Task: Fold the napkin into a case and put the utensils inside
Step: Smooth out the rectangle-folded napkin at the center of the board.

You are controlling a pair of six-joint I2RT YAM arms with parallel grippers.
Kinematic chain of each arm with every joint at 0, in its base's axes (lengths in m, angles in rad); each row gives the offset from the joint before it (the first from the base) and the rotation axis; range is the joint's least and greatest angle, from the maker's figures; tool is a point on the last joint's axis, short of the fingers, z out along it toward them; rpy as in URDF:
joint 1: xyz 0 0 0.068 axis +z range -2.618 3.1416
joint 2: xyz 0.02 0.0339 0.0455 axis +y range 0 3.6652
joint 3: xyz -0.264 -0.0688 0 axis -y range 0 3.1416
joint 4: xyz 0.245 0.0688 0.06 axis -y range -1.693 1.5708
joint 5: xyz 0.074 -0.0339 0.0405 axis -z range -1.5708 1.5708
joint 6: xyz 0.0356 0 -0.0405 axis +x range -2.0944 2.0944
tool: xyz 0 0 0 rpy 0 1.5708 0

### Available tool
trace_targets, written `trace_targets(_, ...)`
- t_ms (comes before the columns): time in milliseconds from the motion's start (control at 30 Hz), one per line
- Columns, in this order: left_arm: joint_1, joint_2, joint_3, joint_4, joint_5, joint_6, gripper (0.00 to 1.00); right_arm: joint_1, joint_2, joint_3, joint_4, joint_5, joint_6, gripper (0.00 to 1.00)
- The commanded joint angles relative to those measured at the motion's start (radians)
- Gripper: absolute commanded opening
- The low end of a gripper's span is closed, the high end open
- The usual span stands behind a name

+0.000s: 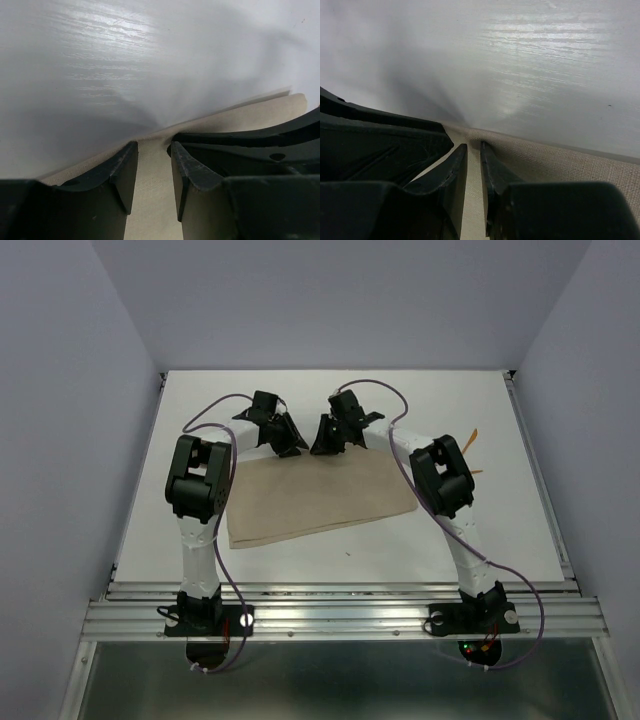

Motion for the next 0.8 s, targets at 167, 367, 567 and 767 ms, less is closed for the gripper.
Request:
trace_targets(167,0.001,-0.009,-0.01,-0.06,-0.09,0.085,0.44,-0.037,-0.09,-0.116,0.012,0.127,0.017,0.23)
trace_targets(367,0.001,-0.038,-0.01,-0.106,-0.126,0.166,0.44,-0.138,-0.173,-0.214,0.031,0.132,0.02,0.23)
trace_targets(567,0.001,-0.058,0.018,-0.142,-0.144,0.224,0.44,-0.25,-0.227,-0.286,0.041,0.127,-0.003,0.23)
trace_targets(767,0.002,-0.064,0.062,-0.198,-0.178,0.264,0.44,-0.33,-0.222,-0.32,0.041,0.135,-0.011,0.22)
